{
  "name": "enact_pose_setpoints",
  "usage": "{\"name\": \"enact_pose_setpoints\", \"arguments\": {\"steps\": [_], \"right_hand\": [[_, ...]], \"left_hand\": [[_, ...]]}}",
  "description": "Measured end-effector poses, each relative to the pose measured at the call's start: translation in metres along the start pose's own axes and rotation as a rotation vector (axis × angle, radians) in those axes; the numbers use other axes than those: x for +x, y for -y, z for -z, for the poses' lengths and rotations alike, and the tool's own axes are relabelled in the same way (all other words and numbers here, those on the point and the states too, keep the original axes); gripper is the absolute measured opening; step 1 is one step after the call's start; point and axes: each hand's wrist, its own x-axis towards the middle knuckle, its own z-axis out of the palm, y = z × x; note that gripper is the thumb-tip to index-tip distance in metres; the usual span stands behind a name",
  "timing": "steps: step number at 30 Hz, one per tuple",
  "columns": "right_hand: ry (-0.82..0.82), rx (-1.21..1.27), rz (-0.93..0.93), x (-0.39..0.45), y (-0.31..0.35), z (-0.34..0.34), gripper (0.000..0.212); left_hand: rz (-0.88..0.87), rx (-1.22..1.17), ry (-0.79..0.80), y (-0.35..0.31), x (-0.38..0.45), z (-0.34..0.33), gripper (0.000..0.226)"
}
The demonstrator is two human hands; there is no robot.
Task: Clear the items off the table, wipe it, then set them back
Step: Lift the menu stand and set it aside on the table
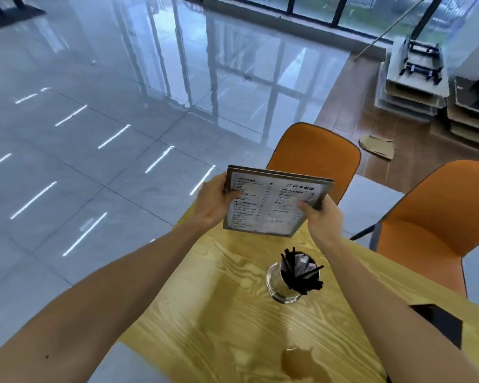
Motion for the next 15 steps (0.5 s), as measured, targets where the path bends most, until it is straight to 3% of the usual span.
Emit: {"name": "enact_pose_setpoints", "arguments": {"steps": [15], "right_hand": [[0.184,-0.071,-0.069,0.042,0.008,-0.104,0.024]], "left_hand": [[0.177,-0.075,-0.028,0.096,0.033,0.038,0.027]]}}
